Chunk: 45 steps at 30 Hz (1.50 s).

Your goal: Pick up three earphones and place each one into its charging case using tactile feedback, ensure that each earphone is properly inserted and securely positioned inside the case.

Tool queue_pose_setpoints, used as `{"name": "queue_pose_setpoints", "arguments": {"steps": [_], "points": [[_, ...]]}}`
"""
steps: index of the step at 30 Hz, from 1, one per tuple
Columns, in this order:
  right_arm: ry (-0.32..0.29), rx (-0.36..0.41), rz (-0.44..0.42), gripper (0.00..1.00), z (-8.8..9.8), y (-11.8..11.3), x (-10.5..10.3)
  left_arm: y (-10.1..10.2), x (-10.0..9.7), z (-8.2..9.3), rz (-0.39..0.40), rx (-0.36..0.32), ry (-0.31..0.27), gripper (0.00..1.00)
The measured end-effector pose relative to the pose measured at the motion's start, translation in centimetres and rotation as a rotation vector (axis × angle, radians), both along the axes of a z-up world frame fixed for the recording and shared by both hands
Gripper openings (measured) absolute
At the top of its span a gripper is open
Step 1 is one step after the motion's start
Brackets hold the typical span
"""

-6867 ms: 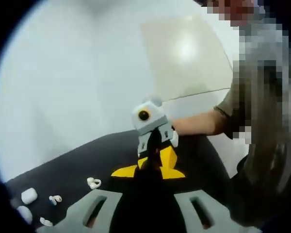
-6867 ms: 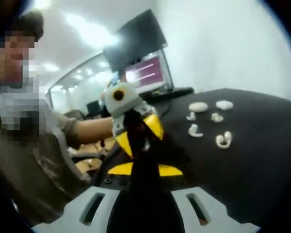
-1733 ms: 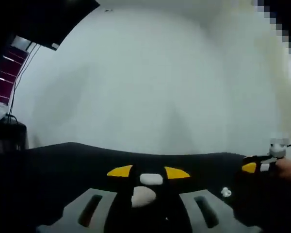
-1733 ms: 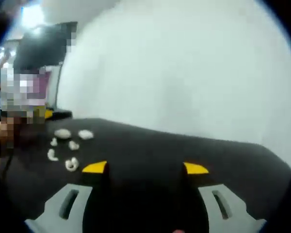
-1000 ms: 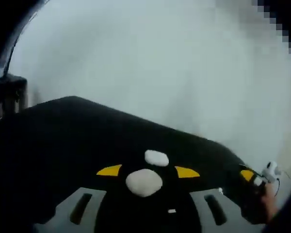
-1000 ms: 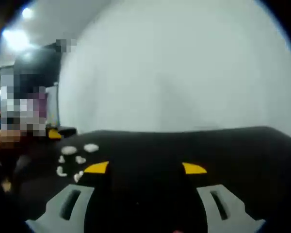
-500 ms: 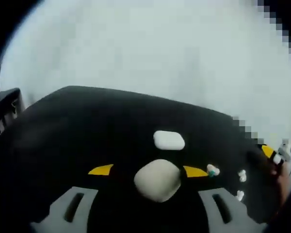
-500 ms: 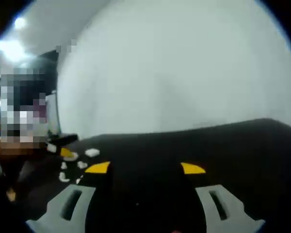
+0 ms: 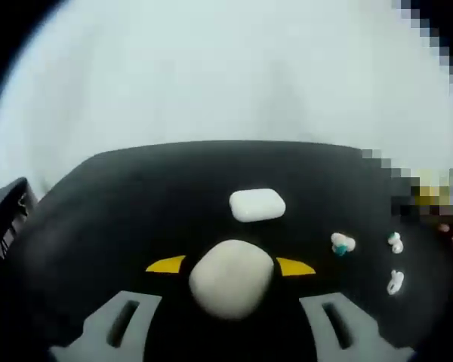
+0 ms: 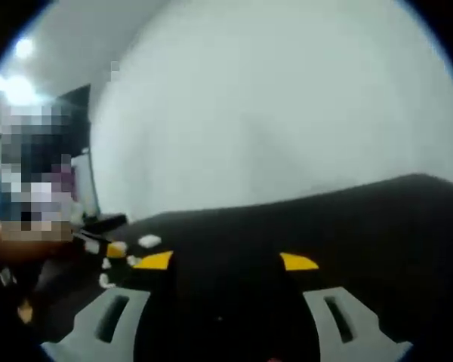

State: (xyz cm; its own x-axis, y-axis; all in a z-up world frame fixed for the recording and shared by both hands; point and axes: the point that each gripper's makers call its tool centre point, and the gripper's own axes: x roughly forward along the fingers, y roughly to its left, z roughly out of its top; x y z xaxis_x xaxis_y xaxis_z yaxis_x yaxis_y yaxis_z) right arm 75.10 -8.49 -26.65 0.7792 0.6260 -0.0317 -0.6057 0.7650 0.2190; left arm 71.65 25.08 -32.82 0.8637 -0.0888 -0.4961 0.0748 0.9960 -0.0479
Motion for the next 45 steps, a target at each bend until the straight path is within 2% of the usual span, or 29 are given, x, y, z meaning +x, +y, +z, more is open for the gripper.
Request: {"name": "queue_pose_setpoints", "arguments": {"steps": [6,8,11,17,19,24,27,34,40,45], "points": [[0.007,0.009,0.005,0.53,-0.1,0.0,0.0,0.0,-0.1,0.1,0.001,0.015,-0.004,0.41],[0.008,0.009,0.006,0.53,-0.2,0.0,0.0,0.5,-0.1,0.6,0.017,0.077,-0.033,0.41],[0.009,0.013,0.01,0.53,-0.1,0.1,-0.1,0.6,-0.1,1.2,0.033,0.064,-0.05,0.41],[0.016,0.024,0.015,0.53,-0.2,0.2,0.0,0.5,0.1,3.8,0.038,0.013,-0.099,0.41],[0.019,0.024,0.015,0.53,-0.3,0.2,0.0,0.7,0.4,4.4,0.029,0.028,-0.103,0.41],[0.021,0.029,0.016,0.53,-0.3,0.2,0.0,0.9,0.3,5.1,0.007,0.035,-0.118,0.41],[0.022,0.029,0.017,0.53,-0.3,0.2,0.0,1.0,-0.1,4.9,-0.002,0.046,-0.108,0.41],[0.025,0.026,0.024,0.53,-0.4,0.4,-0.1,1.4,-3.1,4.2,-0.053,0.08,-0.089,0.41],[0.027,0.016,0.029,0.53,-0.5,0.6,-0.1,1.3,-5.8,4.3,-0.089,0.071,-0.098,0.41],[0.023,0.001,0.035,0.53,-0.6,0.8,-0.2,-1.2,-8.4,4.2,-0.178,0.067,-0.105,0.41]]}}
